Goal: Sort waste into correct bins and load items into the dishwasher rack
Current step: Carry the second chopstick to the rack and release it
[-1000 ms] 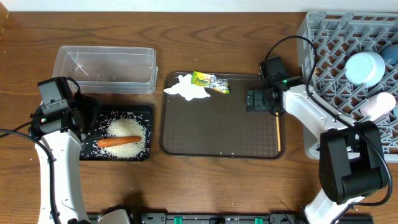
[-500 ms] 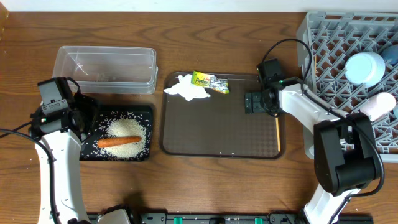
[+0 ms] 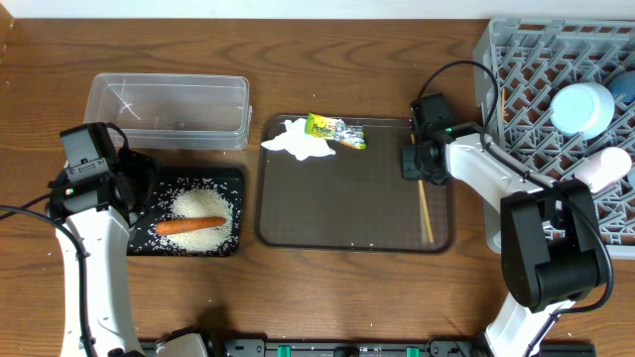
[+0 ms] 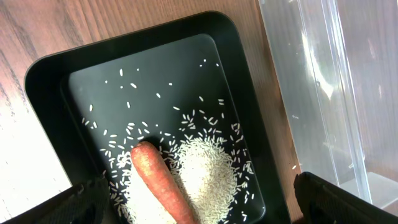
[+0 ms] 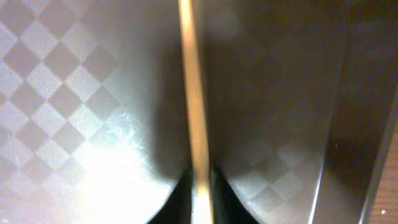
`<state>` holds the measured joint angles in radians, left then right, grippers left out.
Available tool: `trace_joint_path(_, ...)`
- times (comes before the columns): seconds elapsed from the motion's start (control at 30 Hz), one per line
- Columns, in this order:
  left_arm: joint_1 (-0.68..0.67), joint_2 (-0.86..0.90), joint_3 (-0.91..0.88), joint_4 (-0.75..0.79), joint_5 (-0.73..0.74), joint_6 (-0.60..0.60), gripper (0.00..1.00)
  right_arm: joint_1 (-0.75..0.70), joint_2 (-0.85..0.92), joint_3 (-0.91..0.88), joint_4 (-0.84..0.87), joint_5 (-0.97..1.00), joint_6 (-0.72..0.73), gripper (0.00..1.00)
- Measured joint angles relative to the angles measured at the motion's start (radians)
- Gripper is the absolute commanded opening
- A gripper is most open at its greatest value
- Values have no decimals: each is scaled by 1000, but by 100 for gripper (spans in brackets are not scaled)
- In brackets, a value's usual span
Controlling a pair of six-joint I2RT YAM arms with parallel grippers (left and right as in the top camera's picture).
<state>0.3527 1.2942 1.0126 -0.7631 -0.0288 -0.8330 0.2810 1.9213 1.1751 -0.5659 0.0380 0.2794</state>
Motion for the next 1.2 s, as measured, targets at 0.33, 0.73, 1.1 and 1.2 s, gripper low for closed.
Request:
trace_joint_path(0.33, 0, 0, 0, 0, 0, 0, 98, -18, 0, 41, -72, -33, 1, 1)
trace_joint_path(0.73, 0, 0, 0, 0, 0, 0, 98, -240, -59, 520, -277, -49, -148, 1)
trace_joint_path(1.1, 0, 0, 0, 0, 0, 0, 98, -418, -88, 616, -296, -43, -322, 1)
trace_joint_path(1.2, 0, 0, 0, 0, 0, 0, 98, -424, -88, 569, -237, -42, -342, 1)
